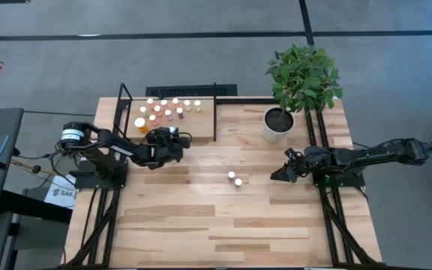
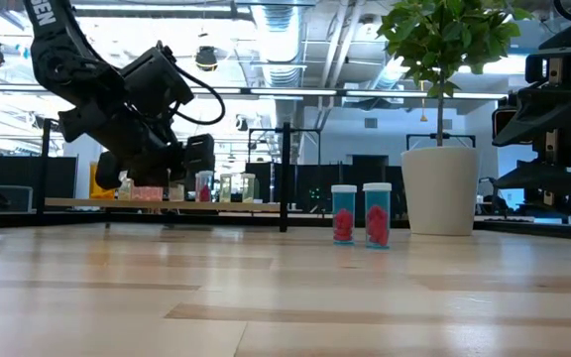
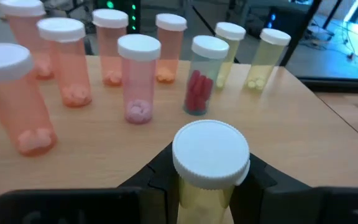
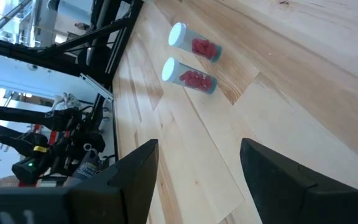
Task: Pick and place medicine bottles onto shelf by color
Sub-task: Put the yellow pill bottle on the shelf
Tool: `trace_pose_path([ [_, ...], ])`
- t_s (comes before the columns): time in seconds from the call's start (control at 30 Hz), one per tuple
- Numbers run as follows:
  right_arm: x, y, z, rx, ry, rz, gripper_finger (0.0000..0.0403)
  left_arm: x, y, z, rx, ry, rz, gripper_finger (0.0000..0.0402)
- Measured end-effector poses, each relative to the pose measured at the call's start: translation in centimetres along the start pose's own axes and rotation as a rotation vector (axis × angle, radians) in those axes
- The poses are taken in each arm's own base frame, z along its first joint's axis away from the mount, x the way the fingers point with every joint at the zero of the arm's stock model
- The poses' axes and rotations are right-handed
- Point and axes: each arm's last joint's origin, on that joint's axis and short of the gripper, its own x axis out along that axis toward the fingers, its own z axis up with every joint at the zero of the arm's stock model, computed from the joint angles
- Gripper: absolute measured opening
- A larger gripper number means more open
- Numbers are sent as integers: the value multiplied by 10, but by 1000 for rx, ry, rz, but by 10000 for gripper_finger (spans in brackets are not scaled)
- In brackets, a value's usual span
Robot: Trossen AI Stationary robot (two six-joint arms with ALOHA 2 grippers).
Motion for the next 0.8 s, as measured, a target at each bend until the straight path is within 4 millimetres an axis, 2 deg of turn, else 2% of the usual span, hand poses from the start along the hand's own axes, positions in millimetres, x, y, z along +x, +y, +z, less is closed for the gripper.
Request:
trace_pose_path([
  [0.37,0,0,0,0,-1,0,249,5,2,2,95,-22,30,85],
  [0.8,0,0,0,0,0,0,249,12,6,5,84,-24,61,85],
])
